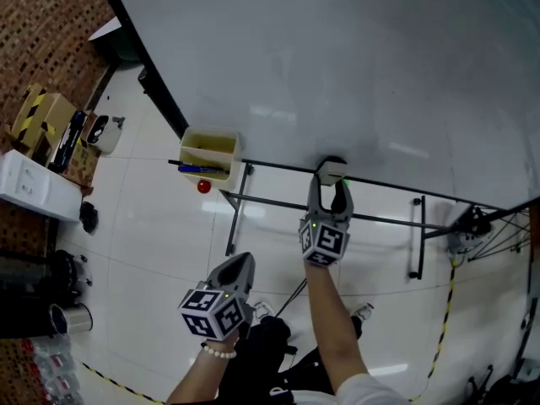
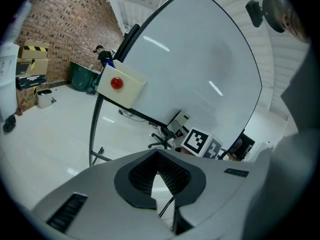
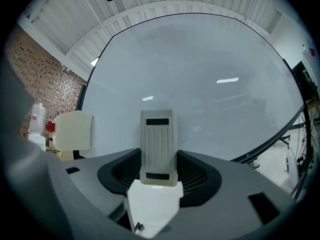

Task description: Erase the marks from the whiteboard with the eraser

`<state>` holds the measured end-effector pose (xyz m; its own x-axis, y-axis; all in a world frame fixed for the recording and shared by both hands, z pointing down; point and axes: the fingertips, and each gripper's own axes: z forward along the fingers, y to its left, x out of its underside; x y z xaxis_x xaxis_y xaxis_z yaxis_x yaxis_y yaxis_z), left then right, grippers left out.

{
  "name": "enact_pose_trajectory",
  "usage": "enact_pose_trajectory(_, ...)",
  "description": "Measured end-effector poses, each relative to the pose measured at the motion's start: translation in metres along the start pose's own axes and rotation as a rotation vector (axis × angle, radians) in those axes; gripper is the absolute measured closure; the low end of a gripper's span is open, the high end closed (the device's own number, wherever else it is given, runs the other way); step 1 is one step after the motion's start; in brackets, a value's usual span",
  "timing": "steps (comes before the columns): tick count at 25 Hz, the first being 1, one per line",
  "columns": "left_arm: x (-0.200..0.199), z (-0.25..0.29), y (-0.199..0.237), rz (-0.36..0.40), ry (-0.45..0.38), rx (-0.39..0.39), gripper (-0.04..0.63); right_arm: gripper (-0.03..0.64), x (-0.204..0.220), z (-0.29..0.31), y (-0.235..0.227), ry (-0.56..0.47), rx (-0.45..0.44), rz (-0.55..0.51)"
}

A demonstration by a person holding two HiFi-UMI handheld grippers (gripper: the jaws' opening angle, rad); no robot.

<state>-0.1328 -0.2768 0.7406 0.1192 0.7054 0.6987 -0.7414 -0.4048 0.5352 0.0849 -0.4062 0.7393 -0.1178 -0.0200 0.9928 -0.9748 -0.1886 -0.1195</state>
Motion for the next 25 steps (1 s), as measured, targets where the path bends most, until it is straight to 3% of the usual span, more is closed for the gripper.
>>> enact_pose_trajectory(13,-0.022,-0.06,0.101,-0.059,-0.043,-0.082,0.606,0.361,0.018,0.03,0.14,0.007,-0.081,0.035)
enact_pose_trajectory(19,-0.017,-0.079,0.125,-0.097,-0.045,-0.113,0.606,0.364,0.021,0.035,0.164,0.008,-0.153,0.042)
enact_pose_trajectory(25,-0.017,-0.093,0.12,-0.116,-0.055,-0.111,0.606,0.367,0.014,0.032,0.164,0.036,-0.226,0.01)
